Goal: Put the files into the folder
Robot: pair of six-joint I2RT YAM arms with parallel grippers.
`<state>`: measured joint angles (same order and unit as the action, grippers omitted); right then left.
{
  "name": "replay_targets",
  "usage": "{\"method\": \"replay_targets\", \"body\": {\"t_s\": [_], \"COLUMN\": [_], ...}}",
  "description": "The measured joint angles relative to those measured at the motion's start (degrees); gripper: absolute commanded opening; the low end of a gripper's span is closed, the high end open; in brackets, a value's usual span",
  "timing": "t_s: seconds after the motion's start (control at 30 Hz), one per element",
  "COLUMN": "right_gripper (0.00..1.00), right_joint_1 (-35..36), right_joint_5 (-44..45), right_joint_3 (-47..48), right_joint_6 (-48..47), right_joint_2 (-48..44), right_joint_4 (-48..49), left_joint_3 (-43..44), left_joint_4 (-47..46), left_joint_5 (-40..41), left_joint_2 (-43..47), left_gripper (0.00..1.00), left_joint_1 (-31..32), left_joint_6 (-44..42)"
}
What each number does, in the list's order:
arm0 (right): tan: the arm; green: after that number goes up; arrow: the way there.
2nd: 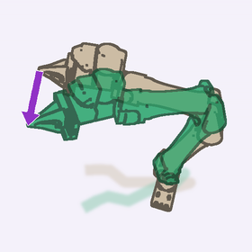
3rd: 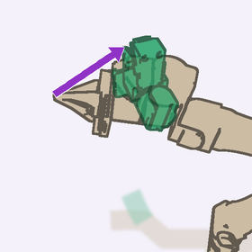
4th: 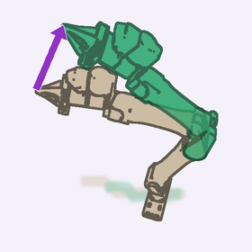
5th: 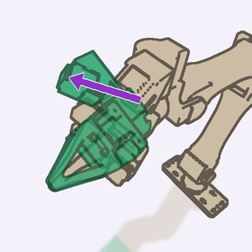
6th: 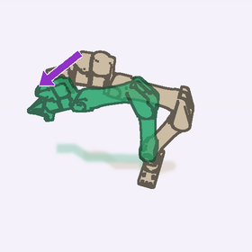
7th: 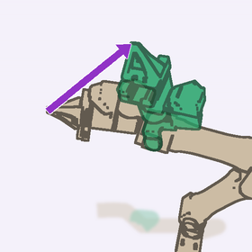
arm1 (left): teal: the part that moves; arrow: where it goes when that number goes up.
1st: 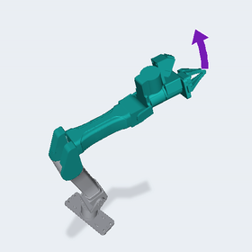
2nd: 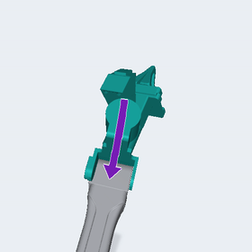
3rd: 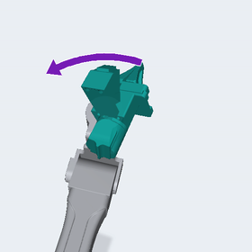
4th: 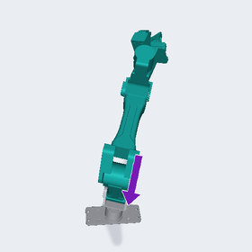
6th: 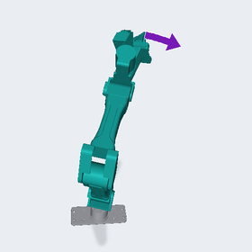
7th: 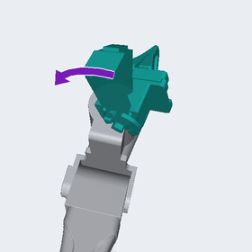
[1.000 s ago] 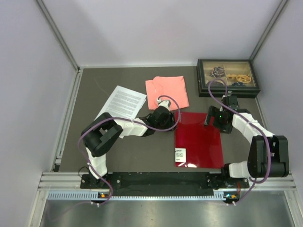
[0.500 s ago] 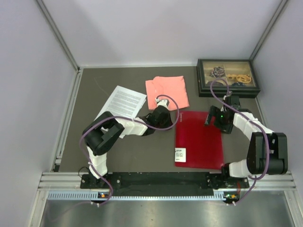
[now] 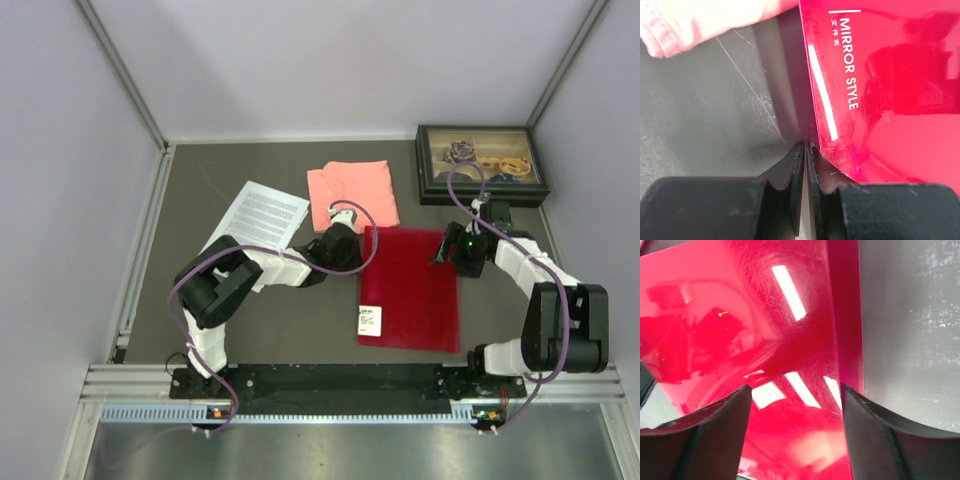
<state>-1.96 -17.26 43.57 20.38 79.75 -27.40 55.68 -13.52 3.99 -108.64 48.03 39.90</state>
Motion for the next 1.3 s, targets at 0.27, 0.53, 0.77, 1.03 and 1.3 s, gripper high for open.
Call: {"method": "replay_targets", "body": {"t_s": [0.27,0.53,0.77,1.03,1.3], "right_gripper": [0.59,0.42,0.00,0.00,0.00], "right_joint_1": [-0.57,3.10,6.69,9.92,22.38], "right_joint_5": [-6.56,-13.77,-8.96,1.79,15.06], "right_joint_3": [-0.50,-0.50,0.90,14.36,26.49], "right_joint_6": [1.31,2.84,2.01,-2.51,-5.14], "right_joint_2": [-7.91,-12.31,-11.82,-11.91,-9.57], "right_joint_4": [0.04,0.37,-3.67,-18.05,-31.01], "left_joint_3": [-0.04,0.02,0.33,-4.94,-9.84], "left_joint_4": [-0.04,-0.22,0.55,7.30,25.20], "left_joint_5": [-0.31,-0.68,-0.04,-0.70,1.86], "left_joint_2": [0.04,0.07,0.26,8.72,28.98], "left_gripper": [0.15,0.16,0.29,0.61,0.72], "left_joint_1": [-0.37,-0.31,0.13,1.92,1.73], "left_joint_6": [-0.90,-0.92,-1.05,-1.36,-2.45]}}
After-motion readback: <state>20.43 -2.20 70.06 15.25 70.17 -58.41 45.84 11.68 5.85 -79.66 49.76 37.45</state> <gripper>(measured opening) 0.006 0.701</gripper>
